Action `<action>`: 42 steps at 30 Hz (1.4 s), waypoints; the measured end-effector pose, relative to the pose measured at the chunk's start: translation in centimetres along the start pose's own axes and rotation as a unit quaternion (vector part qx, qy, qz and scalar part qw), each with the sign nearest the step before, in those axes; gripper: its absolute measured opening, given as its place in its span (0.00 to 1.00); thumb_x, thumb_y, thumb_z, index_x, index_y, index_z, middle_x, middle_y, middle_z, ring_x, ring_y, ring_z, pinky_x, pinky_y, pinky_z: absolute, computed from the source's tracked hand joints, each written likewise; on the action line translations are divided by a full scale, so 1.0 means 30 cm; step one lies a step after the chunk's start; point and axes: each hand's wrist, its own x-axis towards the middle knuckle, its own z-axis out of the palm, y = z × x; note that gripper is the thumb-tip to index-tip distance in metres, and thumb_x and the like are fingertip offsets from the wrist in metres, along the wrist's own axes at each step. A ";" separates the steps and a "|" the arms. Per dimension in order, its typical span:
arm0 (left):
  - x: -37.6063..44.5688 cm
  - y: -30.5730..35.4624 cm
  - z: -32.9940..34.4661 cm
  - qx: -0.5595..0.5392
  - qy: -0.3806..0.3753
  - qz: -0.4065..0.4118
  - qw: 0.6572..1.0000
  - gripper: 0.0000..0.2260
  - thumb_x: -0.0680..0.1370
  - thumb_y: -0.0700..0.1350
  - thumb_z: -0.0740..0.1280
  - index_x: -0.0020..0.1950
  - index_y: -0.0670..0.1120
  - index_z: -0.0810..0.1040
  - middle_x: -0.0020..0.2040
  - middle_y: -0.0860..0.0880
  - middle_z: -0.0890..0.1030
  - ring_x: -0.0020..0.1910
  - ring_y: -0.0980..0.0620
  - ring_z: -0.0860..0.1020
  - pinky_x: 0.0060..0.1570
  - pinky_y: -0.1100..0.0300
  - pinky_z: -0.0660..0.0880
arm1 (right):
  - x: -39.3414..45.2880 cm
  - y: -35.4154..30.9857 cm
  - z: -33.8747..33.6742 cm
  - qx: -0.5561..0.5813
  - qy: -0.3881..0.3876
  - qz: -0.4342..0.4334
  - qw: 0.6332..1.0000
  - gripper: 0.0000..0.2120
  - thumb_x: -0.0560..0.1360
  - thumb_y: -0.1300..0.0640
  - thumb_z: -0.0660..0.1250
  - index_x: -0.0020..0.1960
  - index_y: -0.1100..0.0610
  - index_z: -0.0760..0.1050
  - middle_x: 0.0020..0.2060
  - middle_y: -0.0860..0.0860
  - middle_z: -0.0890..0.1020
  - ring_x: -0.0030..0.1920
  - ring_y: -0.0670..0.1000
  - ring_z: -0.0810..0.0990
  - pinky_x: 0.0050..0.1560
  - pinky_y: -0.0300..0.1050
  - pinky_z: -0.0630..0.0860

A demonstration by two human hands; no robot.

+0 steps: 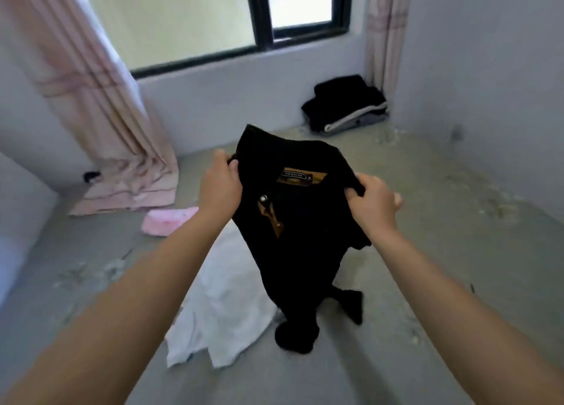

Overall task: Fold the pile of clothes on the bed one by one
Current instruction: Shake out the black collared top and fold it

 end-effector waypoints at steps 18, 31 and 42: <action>-0.184 -0.044 -0.951 -0.023 0.213 0.057 0.975 0.05 0.73 0.41 0.69 0.47 0.41 0.77 0.39 0.51 0.75 0.38 0.53 0.73 0.37 0.67 0.65 | -0.126 -0.781 -0.316 0.257 -0.148 -0.134 0.946 0.10 0.73 0.68 0.63 0.51 0.60 0.78 0.45 0.55 0.80 0.47 0.52 0.77 0.53 0.44 0.72; -0.690 -0.318 -1.078 0.103 0.196 0.061 0.973 0.08 0.74 0.40 0.68 0.49 0.37 0.77 0.45 0.40 0.81 0.44 0.42 0.77 0.38 0.65 0.62 | -0.650 -0.799 -0.131 0.086 -0.236 -0.120 0.960 0.12 0.69 0.66 0.65 0.47 0.54 0.81 0.46 0.58 0.82 0.53 0.58 0.78 0.61 0.51 0.72; -0.609 -0.838 -0.944 0.158 0.109 -0.127 0.973 0.07 0.74 0.41 0.67 0.48 0.38 0.76 0.45 0.39 0.80 0.46 0.40 0.77 0.41 0.56 0.68 | -0.587 -0.802 0.605 0.012 -0.416 -0.060 0.907 0.11 0.71 0.66 0.60 0.51 0.60 0.76 0.41 0.60 0.76 0.35 0.51 0.70 0.37 0.39 0.67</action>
